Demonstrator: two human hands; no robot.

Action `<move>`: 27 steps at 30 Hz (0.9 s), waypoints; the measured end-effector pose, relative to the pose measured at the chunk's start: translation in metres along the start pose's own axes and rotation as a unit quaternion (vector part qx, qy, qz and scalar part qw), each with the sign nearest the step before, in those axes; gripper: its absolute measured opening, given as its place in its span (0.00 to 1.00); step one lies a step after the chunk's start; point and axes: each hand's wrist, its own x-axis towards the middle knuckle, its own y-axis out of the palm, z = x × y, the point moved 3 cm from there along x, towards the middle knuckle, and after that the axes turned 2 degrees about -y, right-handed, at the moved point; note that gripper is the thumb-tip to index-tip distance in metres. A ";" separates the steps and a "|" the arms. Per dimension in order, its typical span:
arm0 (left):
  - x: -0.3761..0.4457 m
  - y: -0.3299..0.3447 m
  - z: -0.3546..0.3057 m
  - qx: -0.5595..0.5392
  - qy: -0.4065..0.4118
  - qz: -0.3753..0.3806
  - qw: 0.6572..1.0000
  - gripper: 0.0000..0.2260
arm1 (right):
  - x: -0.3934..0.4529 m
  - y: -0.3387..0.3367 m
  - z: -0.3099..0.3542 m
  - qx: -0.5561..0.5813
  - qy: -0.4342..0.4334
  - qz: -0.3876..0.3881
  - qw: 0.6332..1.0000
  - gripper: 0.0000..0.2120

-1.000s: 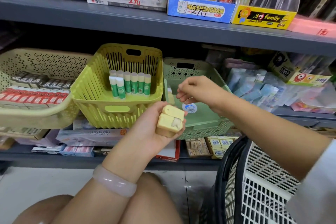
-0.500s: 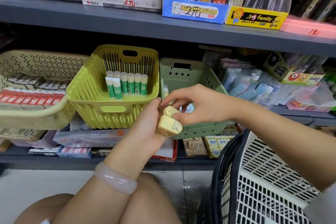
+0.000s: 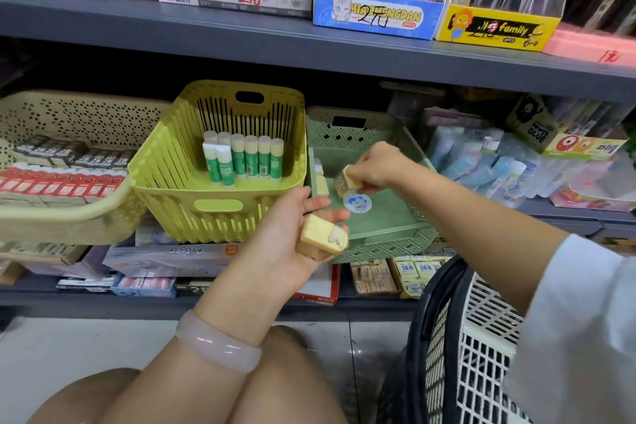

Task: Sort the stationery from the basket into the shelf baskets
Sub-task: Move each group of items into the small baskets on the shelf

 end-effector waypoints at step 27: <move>-0.006 0.009 0.001 0.044 0.025 0.072 0.996 0.12 | -0.110 -0.036 0.037 0.025 -0.365 0.120 0.923 0.10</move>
